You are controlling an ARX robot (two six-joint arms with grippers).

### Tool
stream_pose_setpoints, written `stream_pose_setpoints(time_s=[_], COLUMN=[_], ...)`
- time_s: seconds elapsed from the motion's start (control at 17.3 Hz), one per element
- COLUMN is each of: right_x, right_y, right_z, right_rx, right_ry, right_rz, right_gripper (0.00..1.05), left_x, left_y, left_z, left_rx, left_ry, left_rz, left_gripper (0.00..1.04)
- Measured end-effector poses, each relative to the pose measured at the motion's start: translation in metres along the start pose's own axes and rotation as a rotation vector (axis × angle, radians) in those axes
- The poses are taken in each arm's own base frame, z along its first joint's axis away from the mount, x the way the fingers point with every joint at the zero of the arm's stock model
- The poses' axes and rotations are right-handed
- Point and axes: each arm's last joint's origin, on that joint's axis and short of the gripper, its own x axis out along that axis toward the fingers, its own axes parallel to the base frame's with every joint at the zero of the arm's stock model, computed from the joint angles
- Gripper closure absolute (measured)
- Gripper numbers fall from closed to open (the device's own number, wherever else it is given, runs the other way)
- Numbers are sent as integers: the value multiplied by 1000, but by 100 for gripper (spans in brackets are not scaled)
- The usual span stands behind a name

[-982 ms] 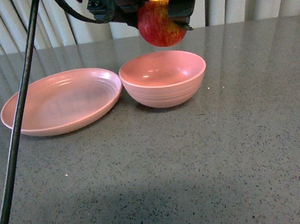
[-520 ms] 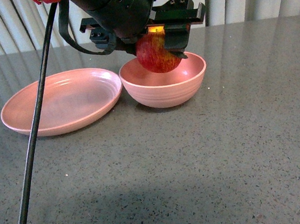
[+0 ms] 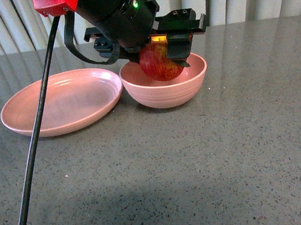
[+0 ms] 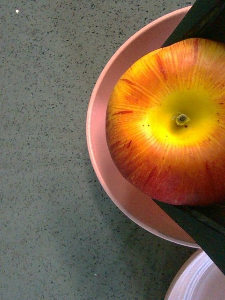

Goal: Move apple from plate to bowl

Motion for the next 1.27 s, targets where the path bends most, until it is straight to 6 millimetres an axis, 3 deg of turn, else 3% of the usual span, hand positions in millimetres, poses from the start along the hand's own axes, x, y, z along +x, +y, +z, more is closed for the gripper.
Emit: stream_pose_setpoints(time_s=[0.29, 0.46, 0.92, 1.1, 1.27], right_x=[0, 0, 0, 0, 0], right_y=[0, 0, 0, 0, 0], right_z=[0, 0, 0, 0, 0], right_rx=[0, 0, 0, 0, 0], right_ry=[0, 0, 0, 0, 0], right_rz=[0, 0, 0, 0, 0], right_gripper=[7, 7, 7, 7, 7], left_x=[6, 6, 5, -14, -56], left_y=[0, 0, -1, -2, -5], left_z=[-4, -4, -2, 12, 37], left_rx=[-2, -2, -16, -20, -27], left_ry=[16, 17, 6, -69, -205], left_rz=[-1, -5, -15, -28, -38], left_gripper=[33, 5, 7, 7, 7])
